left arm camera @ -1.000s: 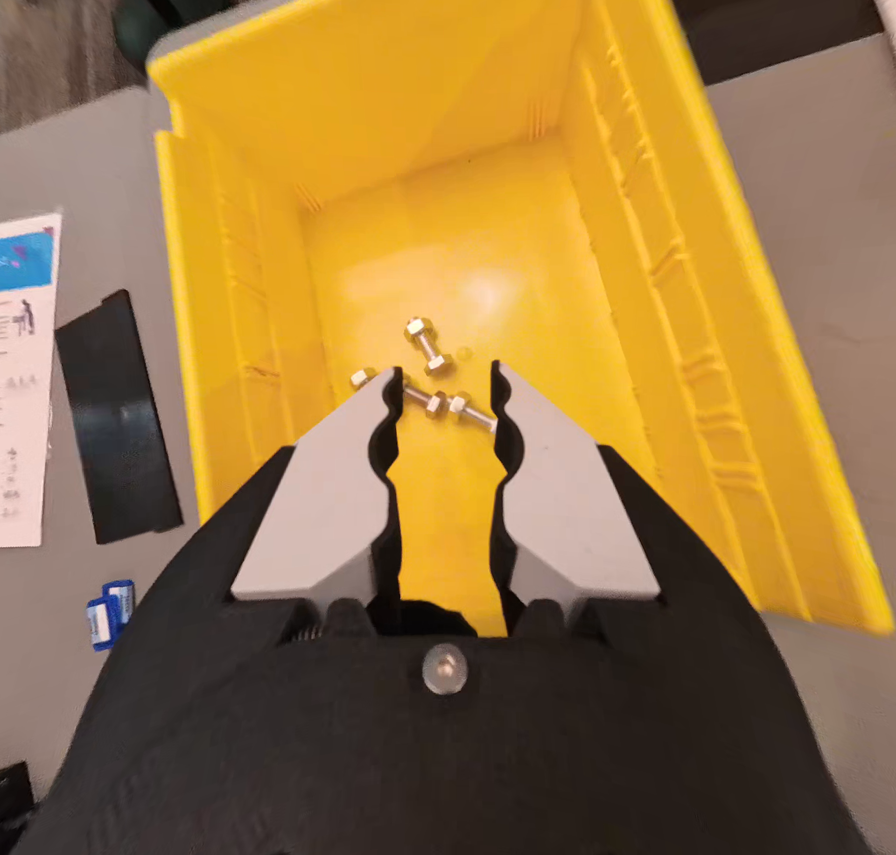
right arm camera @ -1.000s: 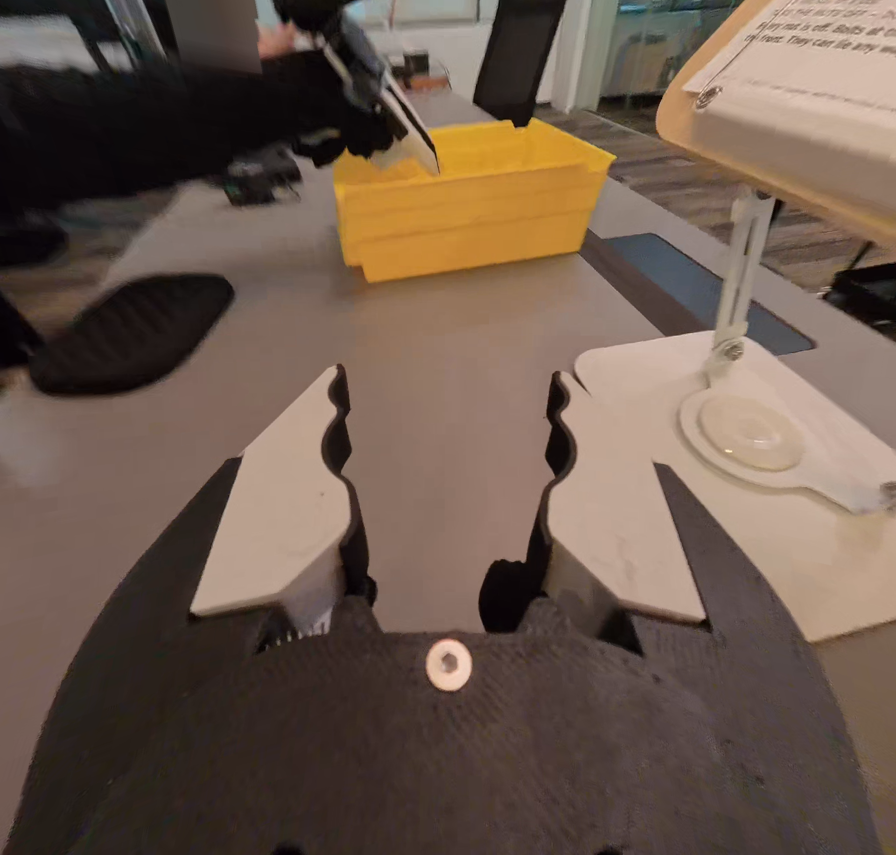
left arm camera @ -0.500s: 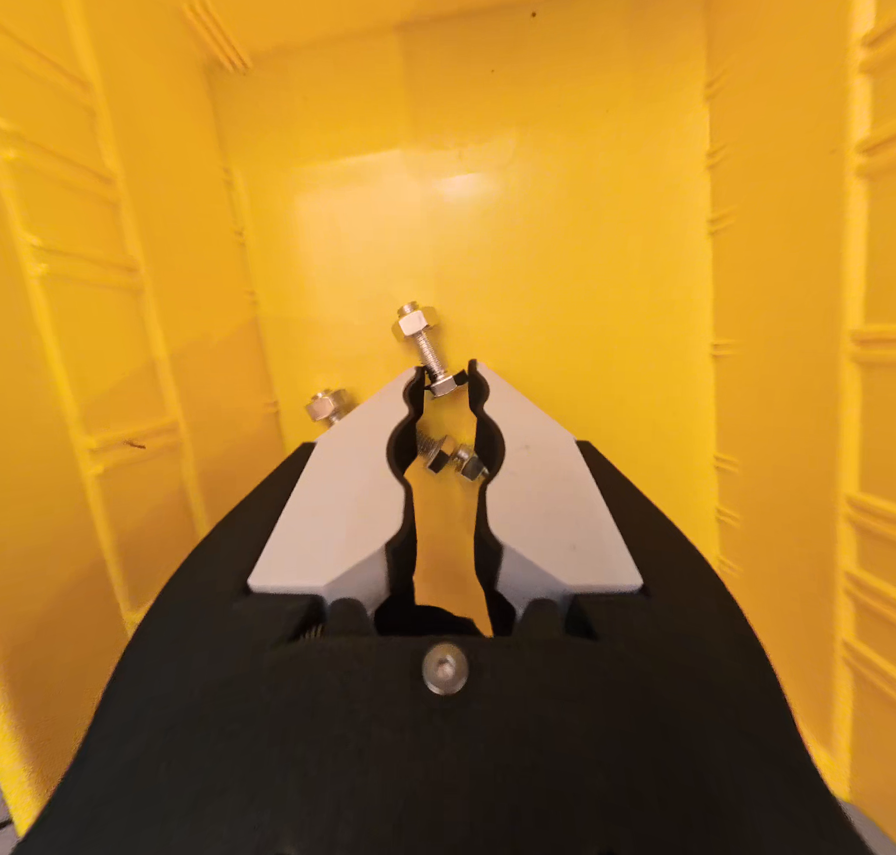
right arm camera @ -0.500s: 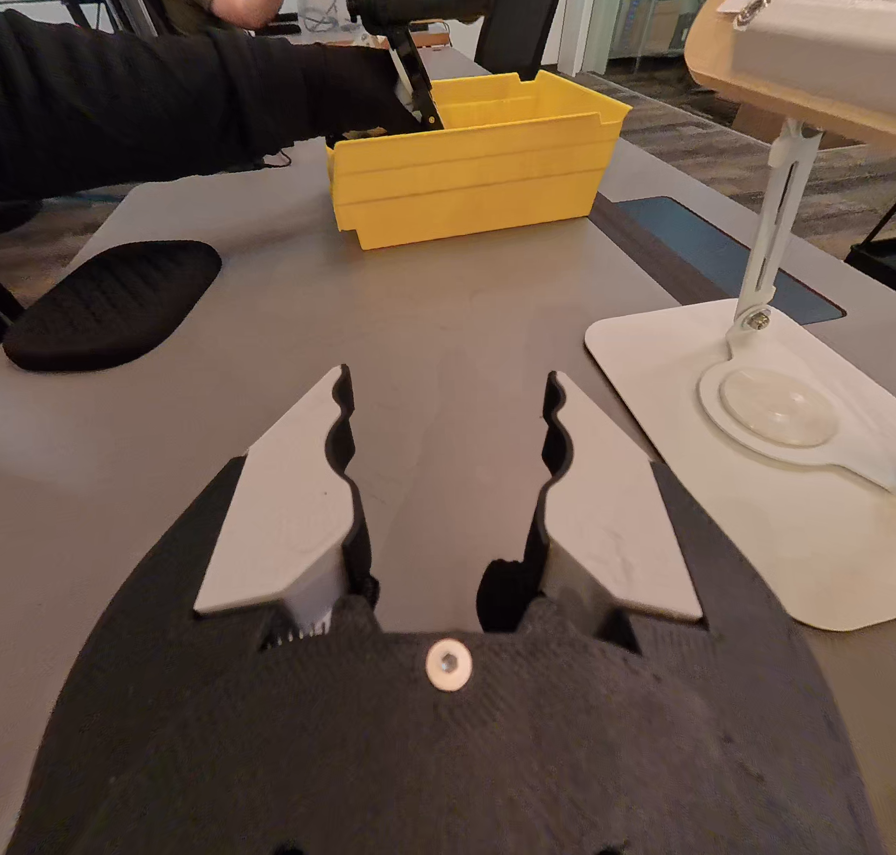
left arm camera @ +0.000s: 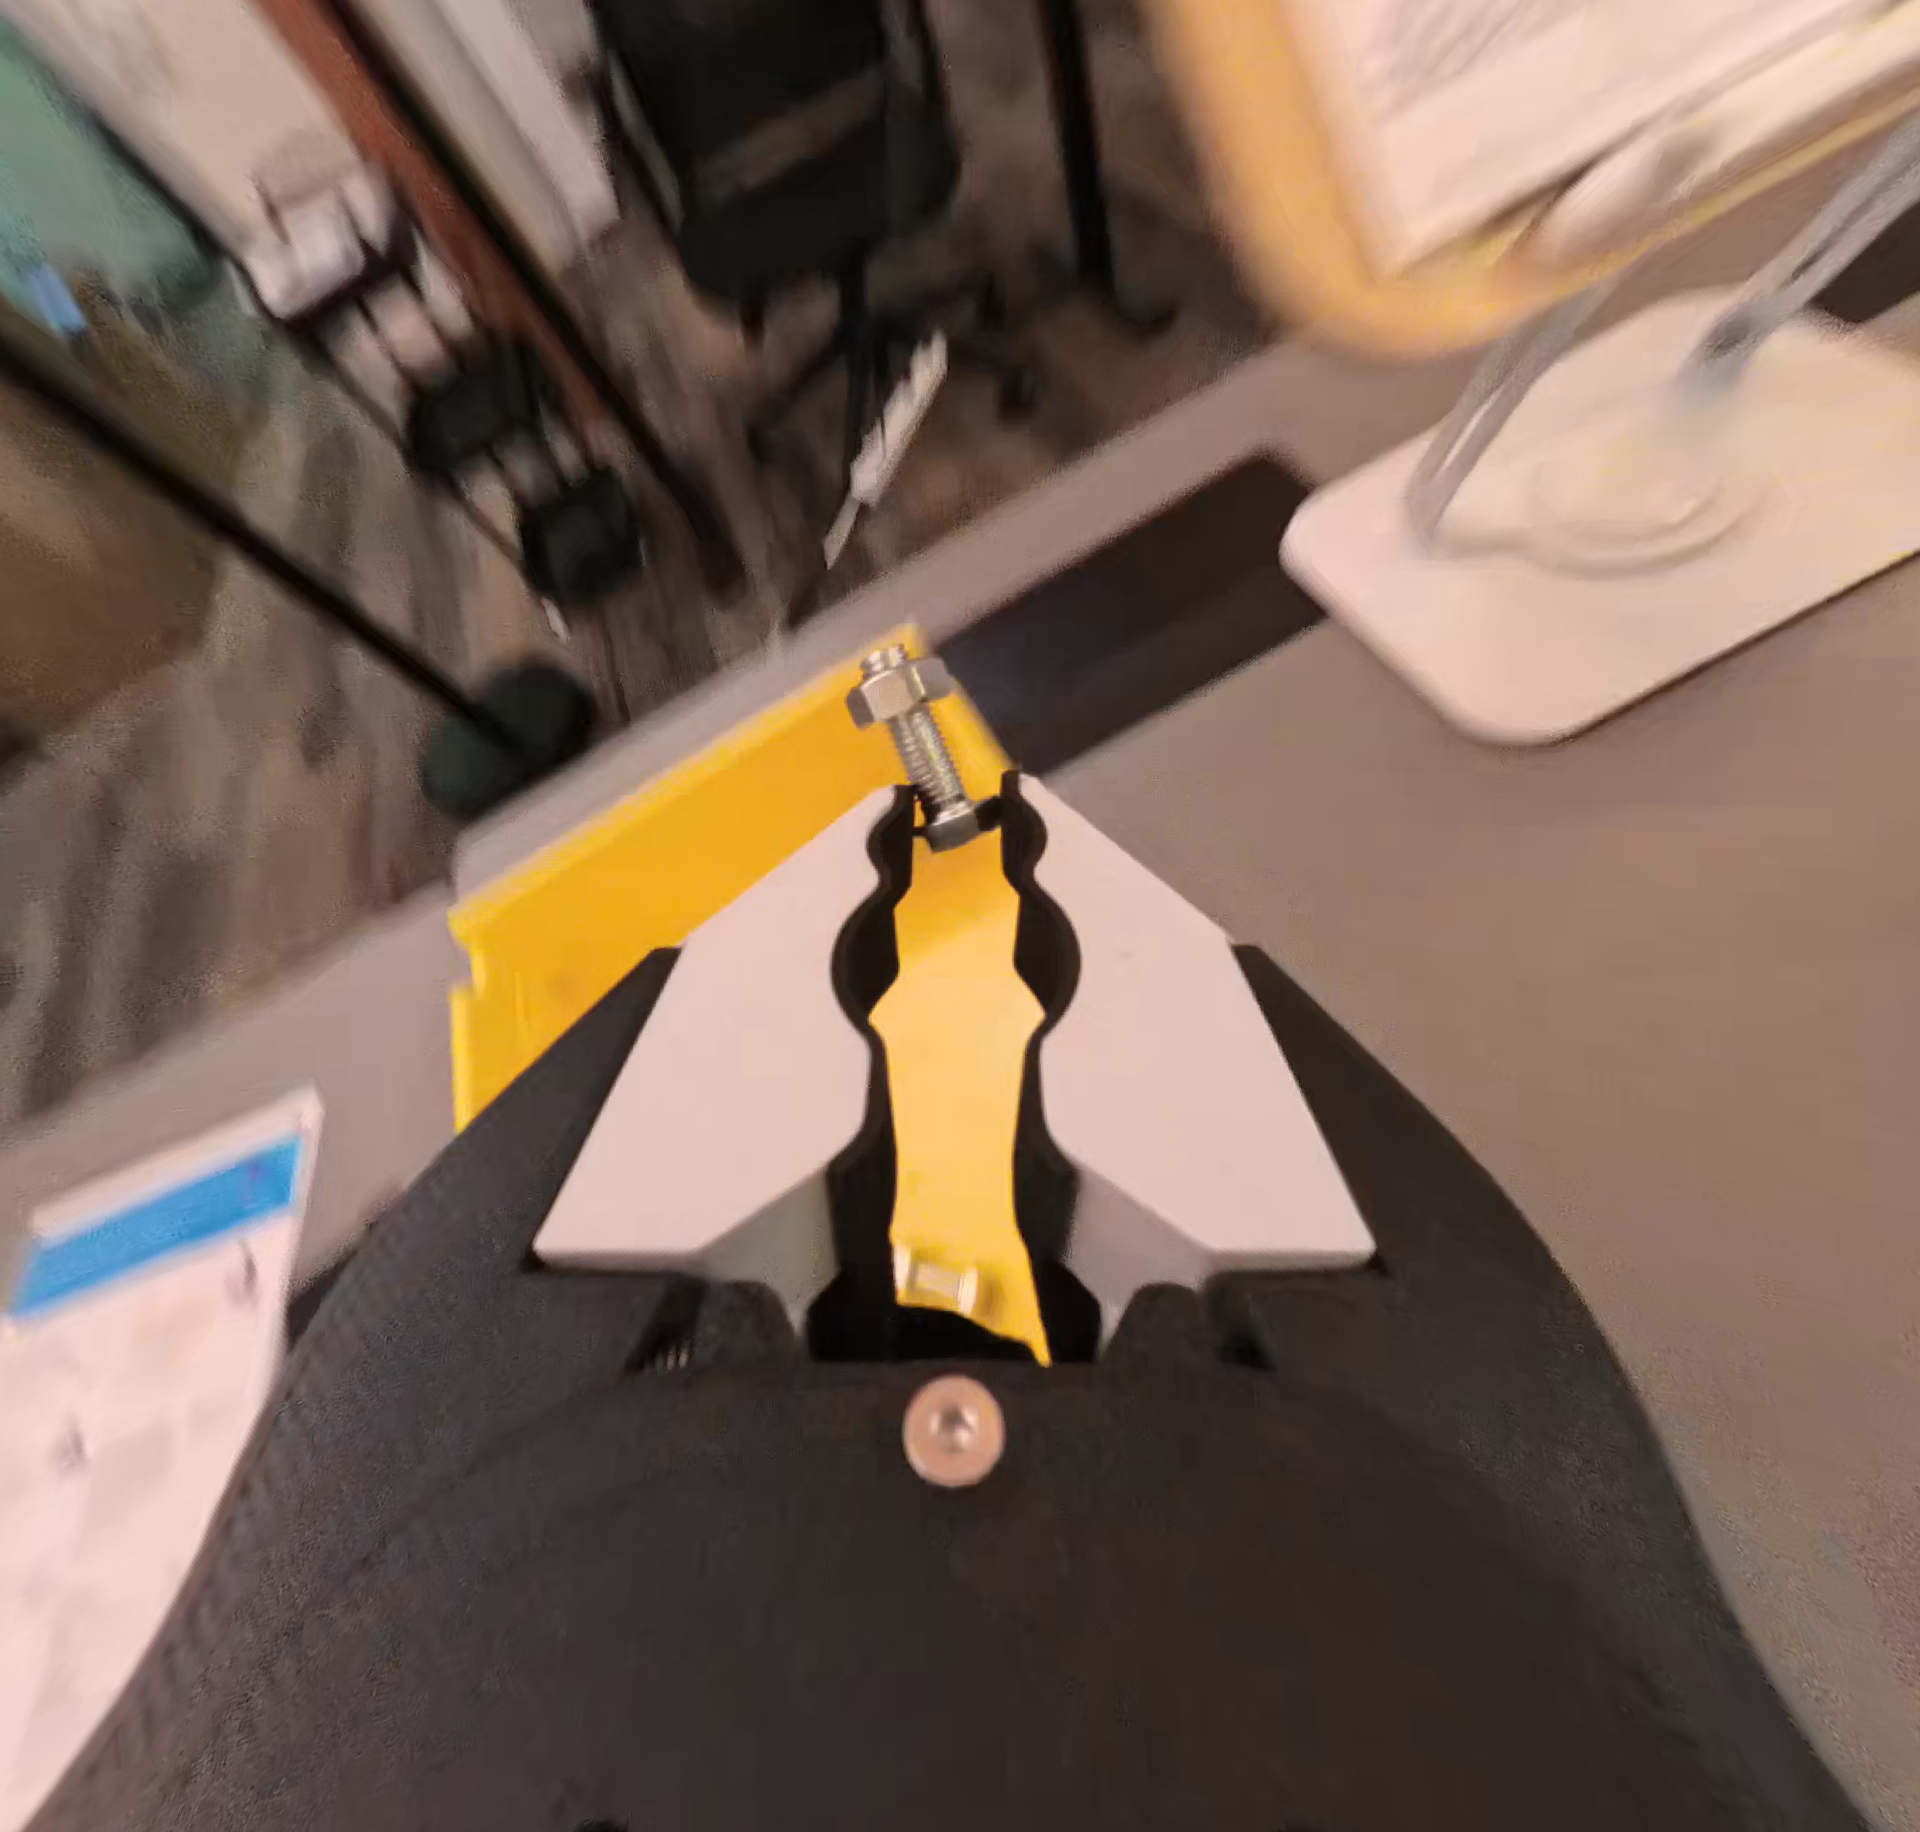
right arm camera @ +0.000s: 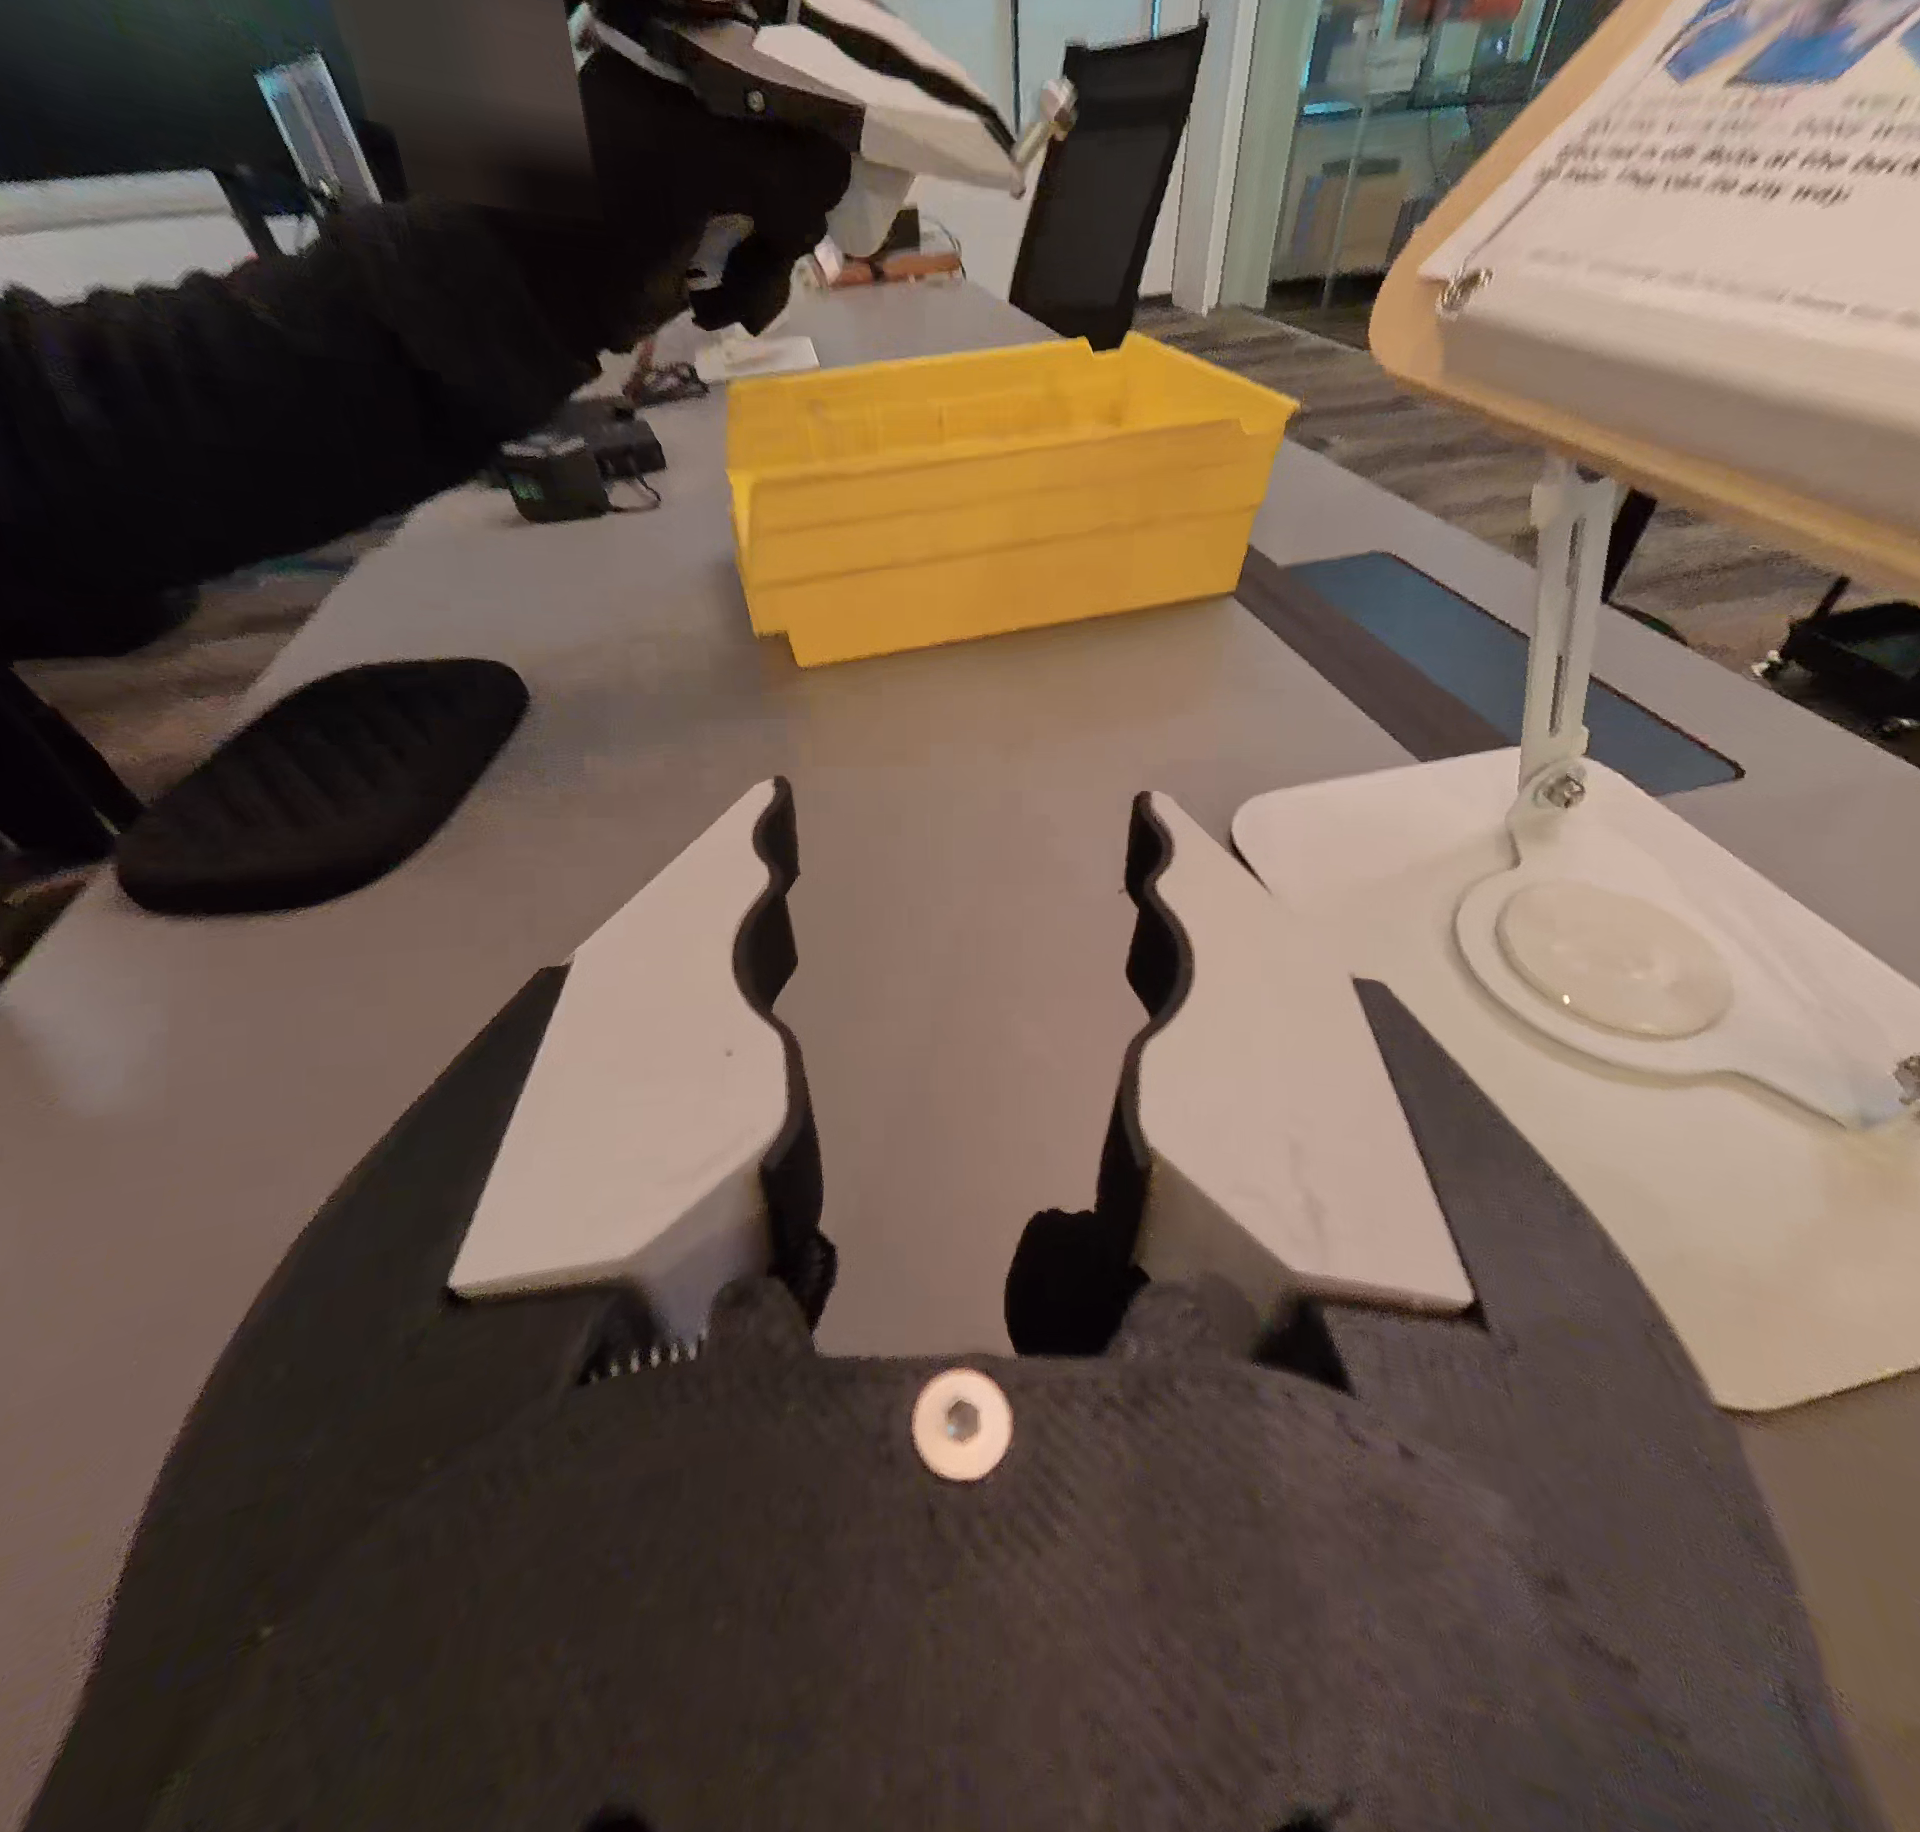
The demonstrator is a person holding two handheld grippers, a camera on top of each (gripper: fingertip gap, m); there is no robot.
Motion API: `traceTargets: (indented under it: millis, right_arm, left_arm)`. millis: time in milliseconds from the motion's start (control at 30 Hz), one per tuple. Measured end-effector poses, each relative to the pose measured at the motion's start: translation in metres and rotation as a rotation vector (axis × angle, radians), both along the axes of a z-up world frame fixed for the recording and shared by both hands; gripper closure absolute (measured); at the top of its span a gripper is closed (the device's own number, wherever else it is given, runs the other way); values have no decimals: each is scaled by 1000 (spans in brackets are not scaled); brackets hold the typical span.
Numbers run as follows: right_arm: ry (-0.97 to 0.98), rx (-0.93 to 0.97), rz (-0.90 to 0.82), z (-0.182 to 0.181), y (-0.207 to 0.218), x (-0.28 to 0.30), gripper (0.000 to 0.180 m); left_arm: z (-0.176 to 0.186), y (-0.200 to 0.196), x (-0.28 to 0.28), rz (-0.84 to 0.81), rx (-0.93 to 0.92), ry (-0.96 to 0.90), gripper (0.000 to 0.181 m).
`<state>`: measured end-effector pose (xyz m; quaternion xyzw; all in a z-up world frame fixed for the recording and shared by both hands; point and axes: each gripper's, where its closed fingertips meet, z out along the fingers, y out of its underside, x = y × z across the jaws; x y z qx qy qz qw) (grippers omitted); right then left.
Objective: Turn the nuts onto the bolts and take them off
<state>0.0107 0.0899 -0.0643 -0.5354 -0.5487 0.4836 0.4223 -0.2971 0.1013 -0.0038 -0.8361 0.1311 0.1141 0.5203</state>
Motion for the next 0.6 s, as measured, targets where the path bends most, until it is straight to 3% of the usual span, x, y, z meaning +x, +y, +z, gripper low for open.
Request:
traceTargets:
  millis: [100, 167, 367, 600]
  right_arm:
    - [49, -31, 5, 14, -1, 5, 123]
    - [83, -70, 0, 22, 1, 9, 124]
    - [139, -176, -102, 32, 30, 27, 129]
    - [74, -247, -165, 11, 52, 35, 130]
  left_arm:
    - [42, 11, 85, -171, 136, 90, 166]
    - [43, 20, 142, -262, 186, 173, 166]
    - [-13, 53, 265, -461, 258, 339, 166]
    - [-70, 53, 329, -652, 268, 452, 166]
